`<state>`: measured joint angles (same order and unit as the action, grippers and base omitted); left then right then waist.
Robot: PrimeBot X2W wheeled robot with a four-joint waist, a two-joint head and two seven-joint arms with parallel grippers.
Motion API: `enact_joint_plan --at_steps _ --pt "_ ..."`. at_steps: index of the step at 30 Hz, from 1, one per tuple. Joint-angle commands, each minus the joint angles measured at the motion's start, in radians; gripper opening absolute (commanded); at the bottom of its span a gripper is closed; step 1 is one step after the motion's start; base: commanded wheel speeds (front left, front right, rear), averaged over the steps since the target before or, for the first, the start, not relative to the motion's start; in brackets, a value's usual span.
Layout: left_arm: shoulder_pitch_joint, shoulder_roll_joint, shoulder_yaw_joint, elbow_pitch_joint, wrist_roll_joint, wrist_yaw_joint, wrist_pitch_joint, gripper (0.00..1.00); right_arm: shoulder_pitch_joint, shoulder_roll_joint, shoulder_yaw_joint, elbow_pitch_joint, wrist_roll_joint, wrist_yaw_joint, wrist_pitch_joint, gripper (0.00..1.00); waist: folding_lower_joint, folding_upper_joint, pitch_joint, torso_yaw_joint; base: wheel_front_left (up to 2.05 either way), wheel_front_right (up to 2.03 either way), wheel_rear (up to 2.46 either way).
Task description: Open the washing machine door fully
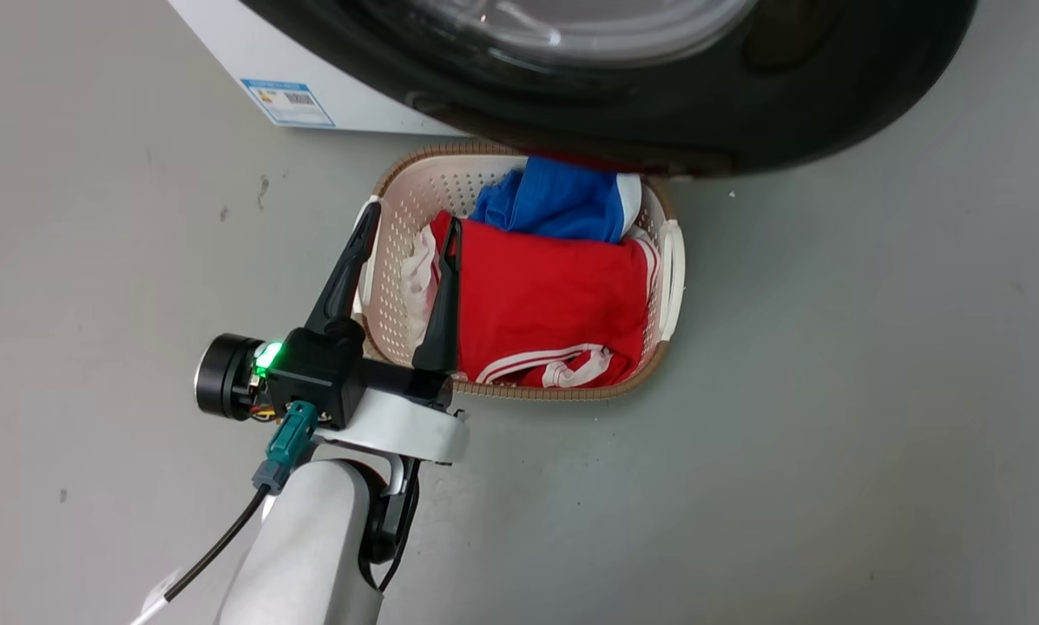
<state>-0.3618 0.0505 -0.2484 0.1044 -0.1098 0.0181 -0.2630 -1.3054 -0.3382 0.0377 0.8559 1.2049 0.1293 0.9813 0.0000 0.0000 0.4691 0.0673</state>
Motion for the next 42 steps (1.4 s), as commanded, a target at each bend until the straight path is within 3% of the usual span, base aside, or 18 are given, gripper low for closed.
enact_joint_plan --at_steps 1,14,31,35,42 --pt "0.014 0.000 0.003 0.003 0.000 0.000 -0.003 1.00 0.038 0.017 0.005 -0.016 0.003 0.003 0.022 0.00 0.0000 0.0000 -0.018 -0.007 0.00 0.00 0.00" --pt "0.084 0.000 0.015 0.042 -0.002 -0.029 -0.003 1.00 0.301 0.089 -0.032 -0.226 -0.007 0.003 0.205 0.00 0.0000 0.0000 -0.150 -0.011 0.00 0.00 0.00" --pt "0.198 0.000 0.015 0.108 -0.003 -0.078 -0.003 1.00 0.682 0.278 -0.115 -0.499 -0.105 0.002 0.414 0.00 0.0000 0.0000 -0.327 0.064 0.00 0.00 0.00" --pt "0.207 0.000 0.010 0.126 -0.002 -0.088 -0.003 1.00 0.739 0.289 -0.113 -0.529 -0.095 0.002 0.426 0.00 0.0000 0.0000 -0.353 0.079 0.00 0.00 0.00" --pt "0.219 0.000 0.010 0.145 -0.007 -0.100 -0.003 1.00 0.808 0.289 -0.018 -0.551 -0.009 0.002 0.360 0.00 0.0000 0.0000 -0.387 0.087 0.00 0.00 0.00"
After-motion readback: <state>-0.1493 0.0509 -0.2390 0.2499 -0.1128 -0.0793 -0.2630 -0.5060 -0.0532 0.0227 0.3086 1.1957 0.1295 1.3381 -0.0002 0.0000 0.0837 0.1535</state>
